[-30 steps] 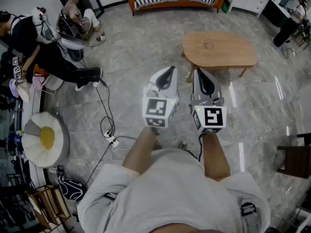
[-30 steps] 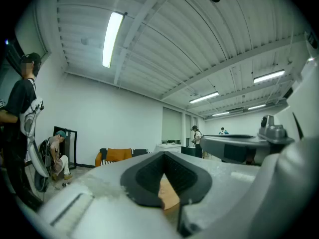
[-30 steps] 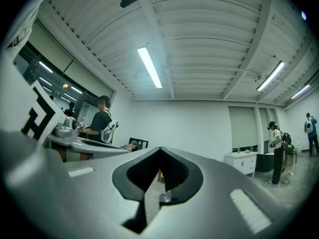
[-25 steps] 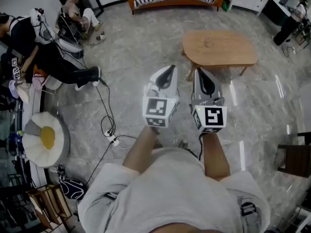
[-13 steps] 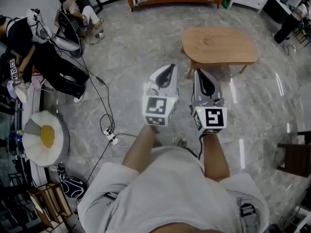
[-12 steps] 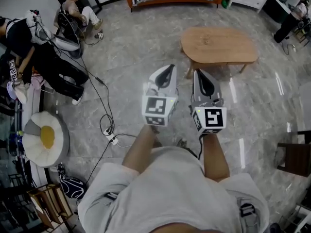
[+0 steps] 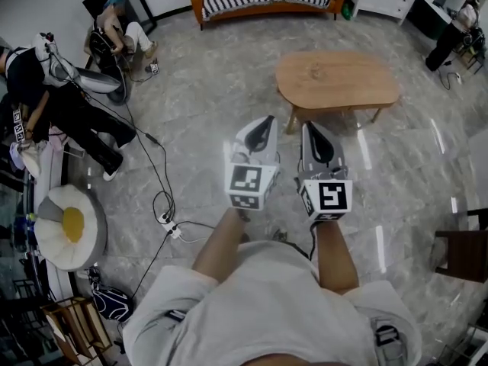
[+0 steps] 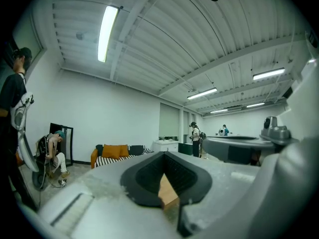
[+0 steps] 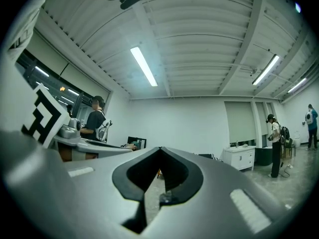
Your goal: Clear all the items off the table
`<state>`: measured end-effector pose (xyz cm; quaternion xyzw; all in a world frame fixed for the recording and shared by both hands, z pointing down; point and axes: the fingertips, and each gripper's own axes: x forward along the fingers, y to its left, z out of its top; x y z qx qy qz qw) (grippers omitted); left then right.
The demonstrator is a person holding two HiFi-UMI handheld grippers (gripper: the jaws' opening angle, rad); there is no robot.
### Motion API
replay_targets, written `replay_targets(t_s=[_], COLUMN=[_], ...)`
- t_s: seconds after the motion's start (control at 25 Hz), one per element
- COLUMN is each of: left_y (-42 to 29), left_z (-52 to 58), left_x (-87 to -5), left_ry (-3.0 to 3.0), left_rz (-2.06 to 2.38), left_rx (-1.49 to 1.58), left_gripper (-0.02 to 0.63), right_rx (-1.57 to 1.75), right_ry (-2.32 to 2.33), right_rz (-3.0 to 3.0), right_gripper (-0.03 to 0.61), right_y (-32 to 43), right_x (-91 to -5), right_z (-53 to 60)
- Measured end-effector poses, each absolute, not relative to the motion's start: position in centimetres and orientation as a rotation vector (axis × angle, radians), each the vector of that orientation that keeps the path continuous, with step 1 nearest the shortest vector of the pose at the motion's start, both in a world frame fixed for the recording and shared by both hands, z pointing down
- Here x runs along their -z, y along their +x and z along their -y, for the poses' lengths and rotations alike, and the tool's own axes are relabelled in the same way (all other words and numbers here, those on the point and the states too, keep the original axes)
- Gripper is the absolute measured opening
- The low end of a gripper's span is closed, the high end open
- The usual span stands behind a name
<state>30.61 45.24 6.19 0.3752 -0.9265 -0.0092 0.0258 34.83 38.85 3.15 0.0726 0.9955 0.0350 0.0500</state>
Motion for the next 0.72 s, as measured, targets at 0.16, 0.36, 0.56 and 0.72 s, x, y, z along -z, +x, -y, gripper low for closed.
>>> replay_targets(t_s=[0.16,0.36,0.56,0.72], left_y=[31.5,33.1,33.1,33.0], left_z=[-42.7,-39.1,-37.6,-36.7], left_x=[-7.0,-7.3,-7.7,-7.6], left_ry=[1.169,1.167,1.178,1.184], left_rz=[2.846,2.839,2.827,2.812], left_rx=[0.038,0.027,-0.003,0.006], left_gripper=[0.020,0.020,0.020,0.020], right_rx=[-0.102,-0.092,-0.053,-0.035], right_ry=[0.221,0.229,0.223,0.221], right_rz=[-3.048,-3.048,-3.039,-3.035], right_gripper=[0.006,0.006,0.006,0.006], right_y=[35.5,37.2,37.2,37.2], right_x=[-3.7,-4.0,-4.3,-4.3], right_z=[-36.6,-33.1,-31.6,-30.8])
